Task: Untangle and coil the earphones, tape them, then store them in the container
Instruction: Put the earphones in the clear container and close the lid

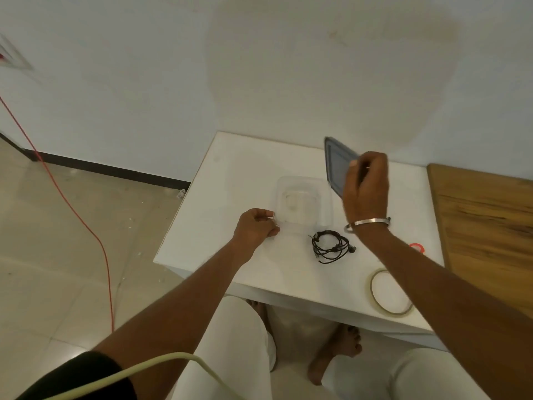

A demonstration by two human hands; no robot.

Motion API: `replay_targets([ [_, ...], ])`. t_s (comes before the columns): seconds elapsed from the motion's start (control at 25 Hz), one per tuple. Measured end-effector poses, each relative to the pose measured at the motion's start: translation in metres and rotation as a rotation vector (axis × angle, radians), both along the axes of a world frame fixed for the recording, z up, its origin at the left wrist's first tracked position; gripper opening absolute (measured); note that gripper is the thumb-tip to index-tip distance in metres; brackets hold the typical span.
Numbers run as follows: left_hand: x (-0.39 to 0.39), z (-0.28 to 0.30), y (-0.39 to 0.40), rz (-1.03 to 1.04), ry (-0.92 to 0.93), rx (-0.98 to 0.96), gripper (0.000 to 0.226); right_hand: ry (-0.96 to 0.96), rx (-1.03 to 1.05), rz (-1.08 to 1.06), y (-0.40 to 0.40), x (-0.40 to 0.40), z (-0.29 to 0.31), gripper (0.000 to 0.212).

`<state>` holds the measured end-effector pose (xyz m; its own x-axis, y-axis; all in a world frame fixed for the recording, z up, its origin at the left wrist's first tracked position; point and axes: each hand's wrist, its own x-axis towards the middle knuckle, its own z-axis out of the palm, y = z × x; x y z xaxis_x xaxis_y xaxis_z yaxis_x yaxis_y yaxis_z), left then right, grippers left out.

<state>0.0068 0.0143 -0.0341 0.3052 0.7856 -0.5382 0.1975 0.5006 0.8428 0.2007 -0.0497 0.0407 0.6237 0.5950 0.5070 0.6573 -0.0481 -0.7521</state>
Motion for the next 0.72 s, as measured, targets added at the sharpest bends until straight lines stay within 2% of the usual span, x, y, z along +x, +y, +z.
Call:
replay_targets([
  [0.12,-0.001,0.0,0.0,0.016,-0.007,-0.015,0.017,0.381,0.124,-0.342,0.0,0.042,0.0,0.024],
  [0.2,-0.003,0.001,0.0,0.021,-0.006,-0.014,0.017,0.66,0.123,-0.467,-0.002,0.063,-0.011,0.027],
  [0.32,-0.008,0.004,0.002,0.04,0.0,-0.017,0.015,1.033,0.088,-0.449,-0.003,0.073,-0.03,0.013],
  [0.44,-0.016,0.004,0.004,0.052,0.026,-0.014,0.015,1.205,0.041,-0.386,0.004,0.062,-0.043,0.019],
  [0.52,-0.022,0.004,0.004,0.041,0.05,0.003,0.016,1.234,-0.061,-0.348,0.008,0.054,-0.052,0.02],
  [0.6,-0.027,0.004,0.004,0.019,0.083,0.041,0.017,1.151,-0.247,-0.308,0.009,0.048,-0.058,0.017],
  [0.64,-0.029,0.004,0.004,0.005,0.114,0.074,0.019,1.059,-0.383,-0.283,0.009,0.047,-0.059,0.012],
  [0.72,-0.033,0.004,0.003,-0.022,0.224,0.198,0.018,0.785,-0.689,-0.263,0.008,0.046,-0.056,0.017],
])
